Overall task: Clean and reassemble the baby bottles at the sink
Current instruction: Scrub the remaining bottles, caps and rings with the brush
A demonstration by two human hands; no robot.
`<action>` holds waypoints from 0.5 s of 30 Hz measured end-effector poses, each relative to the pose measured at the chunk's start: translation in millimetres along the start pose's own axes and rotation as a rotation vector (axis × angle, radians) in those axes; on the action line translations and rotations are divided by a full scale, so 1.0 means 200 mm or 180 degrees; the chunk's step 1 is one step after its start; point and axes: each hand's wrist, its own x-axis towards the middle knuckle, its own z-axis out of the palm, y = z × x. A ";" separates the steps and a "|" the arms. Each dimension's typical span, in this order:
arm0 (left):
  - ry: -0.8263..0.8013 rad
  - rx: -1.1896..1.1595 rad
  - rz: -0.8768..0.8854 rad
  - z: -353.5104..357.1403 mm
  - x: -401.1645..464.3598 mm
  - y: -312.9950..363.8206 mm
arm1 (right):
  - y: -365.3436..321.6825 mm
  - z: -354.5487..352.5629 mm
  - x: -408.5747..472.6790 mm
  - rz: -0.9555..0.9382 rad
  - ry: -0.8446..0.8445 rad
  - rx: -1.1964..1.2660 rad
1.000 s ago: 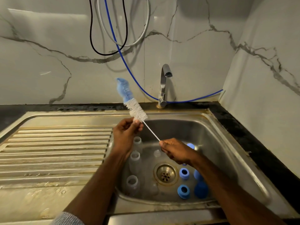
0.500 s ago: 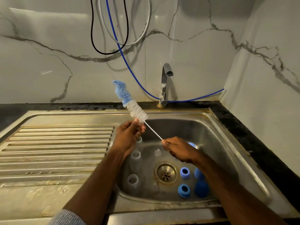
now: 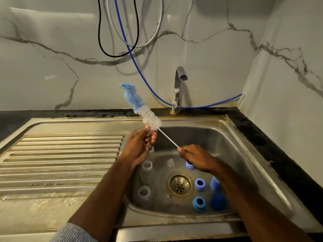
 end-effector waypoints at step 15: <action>-0.0205 0.0138 0.0015 -0.03 0.01 -0.01 | 0.06 -0.01 0.02 -0.0287 0.0421 -0.0446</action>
